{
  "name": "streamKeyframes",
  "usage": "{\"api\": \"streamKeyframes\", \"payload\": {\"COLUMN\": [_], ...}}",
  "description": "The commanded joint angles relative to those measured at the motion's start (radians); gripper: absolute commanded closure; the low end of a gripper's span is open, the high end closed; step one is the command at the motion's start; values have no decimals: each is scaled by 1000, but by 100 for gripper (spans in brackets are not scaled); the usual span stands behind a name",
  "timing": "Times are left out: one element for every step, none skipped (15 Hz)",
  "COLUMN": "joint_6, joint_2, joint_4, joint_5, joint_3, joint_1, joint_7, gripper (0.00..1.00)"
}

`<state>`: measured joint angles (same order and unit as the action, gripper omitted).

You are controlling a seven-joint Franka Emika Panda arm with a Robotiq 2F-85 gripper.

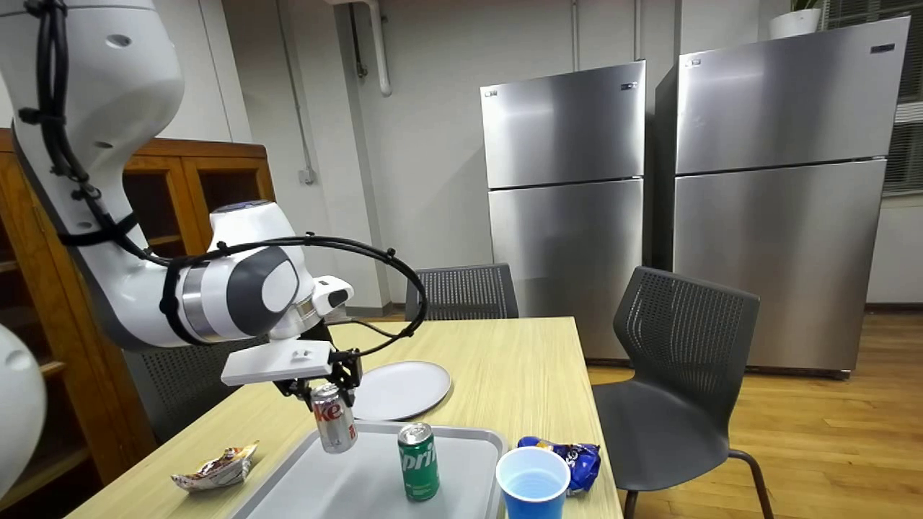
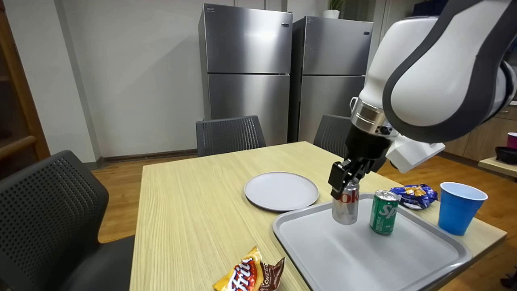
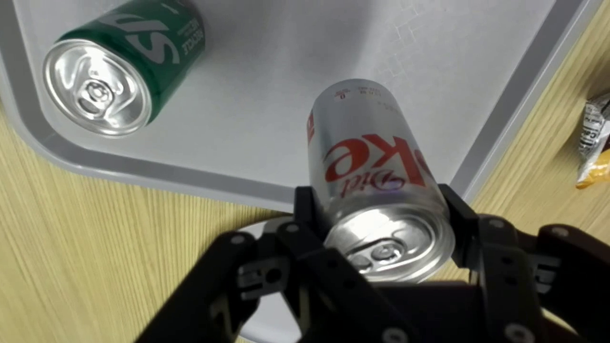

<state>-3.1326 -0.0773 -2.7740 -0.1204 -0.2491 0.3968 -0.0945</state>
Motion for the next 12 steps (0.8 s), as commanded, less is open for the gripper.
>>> {"api": "streamKeyframes", "payload": {"joint_6": [-38,-44,-50,-62,-67,-74,-78,-81,-85,-90,-98,-103], "joint_2": [-37,-53,-64,-79,-95,-109,-121,-133,-143,-153,-163,-171], "joint_4": [2,7,9,12,19,23,28,33,37,41,44,47], "joint_5": [0,2,4,2,-1,-2,-5,-5,-6,-7,-10,-12], "joint_3": [146,172,196,214,229,242,253,266,278,289,301,312], "joint_1": [-160,-190,-216,-240,-260,-279,-296,-313,-330,-346,-363,-378], "joint_7": [-20,-22,-25,-28,-30,-30,-32,-34,-36,-38,-41,-41], "gripper": [62,62,62,62,62,62,62,62,62,62,62,62]}}
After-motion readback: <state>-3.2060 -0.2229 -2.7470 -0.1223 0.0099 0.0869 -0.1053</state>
